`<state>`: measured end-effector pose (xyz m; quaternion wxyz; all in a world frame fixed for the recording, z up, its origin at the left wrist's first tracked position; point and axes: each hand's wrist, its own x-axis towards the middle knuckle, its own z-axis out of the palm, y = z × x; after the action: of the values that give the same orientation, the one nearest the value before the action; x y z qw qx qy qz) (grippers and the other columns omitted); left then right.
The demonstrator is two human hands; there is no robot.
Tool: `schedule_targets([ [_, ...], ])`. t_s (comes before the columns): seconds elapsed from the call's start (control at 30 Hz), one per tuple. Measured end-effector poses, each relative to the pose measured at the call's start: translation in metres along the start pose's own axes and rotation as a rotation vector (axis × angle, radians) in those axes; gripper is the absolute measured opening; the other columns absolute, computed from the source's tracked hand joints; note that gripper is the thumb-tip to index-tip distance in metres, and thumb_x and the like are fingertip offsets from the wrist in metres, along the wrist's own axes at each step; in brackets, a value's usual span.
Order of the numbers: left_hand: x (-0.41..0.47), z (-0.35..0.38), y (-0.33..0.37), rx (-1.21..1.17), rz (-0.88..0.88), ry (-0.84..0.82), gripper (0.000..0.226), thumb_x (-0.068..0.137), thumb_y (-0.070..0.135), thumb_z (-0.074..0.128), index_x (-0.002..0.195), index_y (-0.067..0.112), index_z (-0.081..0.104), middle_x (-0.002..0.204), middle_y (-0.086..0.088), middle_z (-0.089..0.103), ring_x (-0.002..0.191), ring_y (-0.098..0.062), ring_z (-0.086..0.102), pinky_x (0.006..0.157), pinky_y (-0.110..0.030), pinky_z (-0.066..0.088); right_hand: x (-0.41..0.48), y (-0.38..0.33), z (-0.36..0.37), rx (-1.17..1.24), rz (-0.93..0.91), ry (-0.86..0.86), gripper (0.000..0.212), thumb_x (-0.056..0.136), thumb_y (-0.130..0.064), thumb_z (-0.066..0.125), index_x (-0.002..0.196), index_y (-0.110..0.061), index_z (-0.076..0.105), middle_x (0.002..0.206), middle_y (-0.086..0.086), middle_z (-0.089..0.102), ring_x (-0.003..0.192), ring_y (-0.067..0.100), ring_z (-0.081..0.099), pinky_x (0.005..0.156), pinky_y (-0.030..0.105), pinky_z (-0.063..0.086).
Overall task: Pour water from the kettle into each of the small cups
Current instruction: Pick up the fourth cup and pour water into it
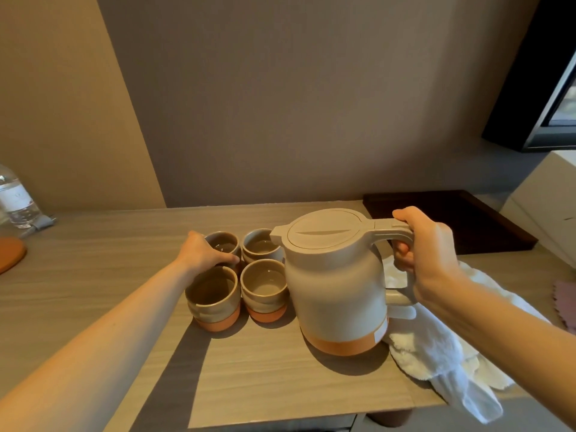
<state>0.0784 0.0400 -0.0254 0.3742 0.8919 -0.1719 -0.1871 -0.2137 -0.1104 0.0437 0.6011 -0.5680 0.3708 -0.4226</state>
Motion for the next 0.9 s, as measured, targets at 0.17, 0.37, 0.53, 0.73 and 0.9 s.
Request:
schedule_targets([
  [0.17, -0.002, 0.001, 0.0, 0.032, -0.018, -0.02, 0.079, 0.063, 0.029, 0.091, 0.126, 0.009, 0.047, 0.119, -0.014, 0.059, 0.106, -0.03, 0.058, 0.08, -0.037, 0.049, -0.001, 0.004, -0.002, 0.016, 0.003, 0.012, 0.035, 0.088, -0.029, 0.056, 0.06, -0.008, 0.062, 0.045, 0.003, 0.045, 0.041, 0.009, 0.038, 0.049, 0.025, 0.033],
  [0.37, -0.007, -0.003, 0.005, 0.147, -0.015, -0.026, 0.094, 0.069, 0.03, 0.087, 0.139, 0.007, 0.029, 0.134, -0.019, 0.049, 0.122, -0.036, 0.051, 0.09, -0.041, 0.049, -0.006, 0.009, -0.002, 0.041, 0.011, 0.019, 0.033, 0.088, -0.028, 0.055, 0.063, -0.008, 0.062, 0.045, 0.001, 0.046, 0.044, 0.011, 0.038, 0.048, 0.023, 0.033],
  [0.53, -0.015, -0.008, 0.01, 0.16, 0.102, 0.108, 0.105, 0.076, 0.032, 0.082, 0.153, 0.009, 0.014, 0.155, -0.018, 0.032, 0.14, -0.039, 0.033, 0.107, -0.05, 0.04, -0.011, 0.012, -0.002, 0.04, 0.017, 0.025, 0.033, 0.089, -0.03, 0.056, 0.065, -0.008, 0.062, 0.044, -0.001, 0.046, 0.046, 0.012, 0.039, 0.048, 0.023, 0.035],
  [0.73, -0.065, -0.007, 0.03, 0.101, 0.521, 0.192, 0.061, 0.092, 0.031, 0.065, 0.146, 0.02, 0.039, 0.15, 0.0, 0.042, 0.138, -0.02, 0.038, 0.109, -0.038, 0.034, -0.019, 0.015, -0.004, 0.043, 0.026, 0.032, 0.035, 0.089, -0.028, 0.055, 0.061, -0.008, 0.059, 0.047, 0.003, 0.044, 0.046, 0.012, 0.038, 0.048, 0.024, 0.034],
  [0.9, -0.118, 0.006, 0.044, 0.003, 0.81, 0.145, 0.038, 0.095, 0.025, 0.059, 0.133, 0.025, 0.055, 0.131, 0.018, 0.053, 0.108, 0.013, 0.046, 0.099, -0.015, 0.035, -0.022, 0.019, -0.007, 0.059, 0.035, 0.038, 0.037, 0.088, -0.028, 0.055, 0.058, -0.006, 0.057, 0.042, 0.0, 0.041, 0.043, 0.012, 0.035, 0.046, 0.025, 0.032],
])
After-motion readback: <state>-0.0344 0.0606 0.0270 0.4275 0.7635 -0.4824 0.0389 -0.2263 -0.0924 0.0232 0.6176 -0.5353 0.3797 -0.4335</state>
